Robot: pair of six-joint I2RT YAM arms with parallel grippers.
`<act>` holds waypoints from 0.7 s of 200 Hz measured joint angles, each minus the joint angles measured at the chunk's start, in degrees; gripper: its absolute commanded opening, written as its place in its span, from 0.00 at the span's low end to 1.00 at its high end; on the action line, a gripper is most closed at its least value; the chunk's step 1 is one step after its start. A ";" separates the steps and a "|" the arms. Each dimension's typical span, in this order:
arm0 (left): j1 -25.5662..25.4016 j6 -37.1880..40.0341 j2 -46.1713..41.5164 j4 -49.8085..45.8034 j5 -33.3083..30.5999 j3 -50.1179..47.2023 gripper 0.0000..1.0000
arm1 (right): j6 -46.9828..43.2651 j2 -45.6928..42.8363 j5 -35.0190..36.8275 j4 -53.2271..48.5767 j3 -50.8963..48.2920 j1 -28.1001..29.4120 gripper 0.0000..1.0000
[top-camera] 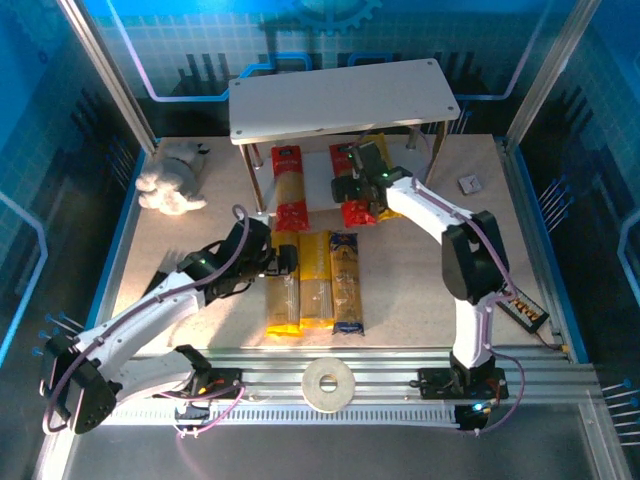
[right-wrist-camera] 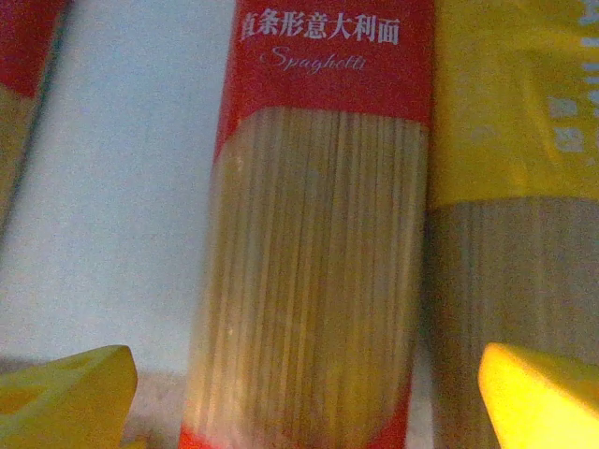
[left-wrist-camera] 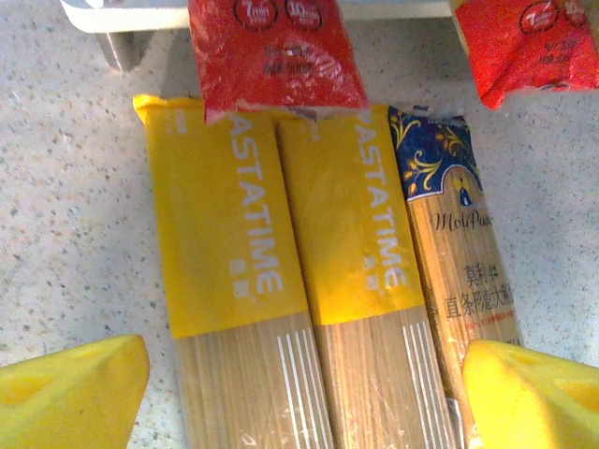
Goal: Place and organize the pasta boxes and bags onto the shelf
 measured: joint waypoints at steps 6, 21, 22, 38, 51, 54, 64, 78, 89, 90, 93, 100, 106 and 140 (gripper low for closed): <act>-0.35 -0.55 0.13 0.20 0.00 -0.61 0.91 | 0.00 -1.92 -0.11 0.04 -1.66 0.11 0.95; -1.25 -2.23 0.96 0.63 0.00 -2.43 0.92 | 0.22 -7.43 -0.55 0.28 -6.25 0.44 1.00; -1.29 -2.34 1.01 0.63 -0.02 -2.51 0.92 | 0.22 -8.02 -0.63 0.26 -6.73 0.48 1.00; -2.14 -4.24 3.45 0.74 0.00 -3.91 0.92 | 0.52 -15.02 -1.46 0.04 -11.54 0.83 1.00; -2.71 -5.73 6.27 1.07 -0.17 -4.74 0.92 | 0.66 -20.63 -2.01 -0.24 -14.93 1.29 1.00; -2.78 -6.01 6.88 1.14 -0.26 -4.85 0.92 | 0.66 -21.88 -2.03 -0.26 -15.63 1.42 1.00; -2.99 -6.91 8.98 1.51 -0.48 -5.18 0.93 | 0.66 -25.90 -2.43 -0.57 -17.77 2.03 1.00; -2.99 -7.78 12.00 2.60 -0.72 -5.27 0.94 | 0.66 -30.25 -2.71 -0.90 -20.00 2.84 1.00; -2.99 -8.61 14.27 3.98 -1.18 -5.25 0.95 | 0.66 -33.09 -2.95 -0.98 -21.68 3.19 1.00; -2.99 -8.61 14.56 4.17 -1.18 -5.25 0.95 | 0.66 -33.42 -3.04 -1.03 -21.88 3.23 1.00; -2.99 -8.85 15.23 4.59 -1.36 -5.25 0.95 | 0.66 -33.97 -3.04 -1.11 -22.16 3.28 1.00; -2.99 -9.07 16.65 5.35 -1.60 -5.25 0.95 | 0.66 -35.23 -3.13 -1.31 -22.93 3.30 1.00; -2.99 -9.42 17.97 6.01 -1.75 -5.25 0.95 | 0.66 -36.15 -3.15 -1.44 -23.52 3.28 1.00; -2.99 -10.95 23.85 9.29 -2.21 -5.22 0.95 | 0.63 -39.19 -3.34 -1.60 -25.86 3.28 1.00</act>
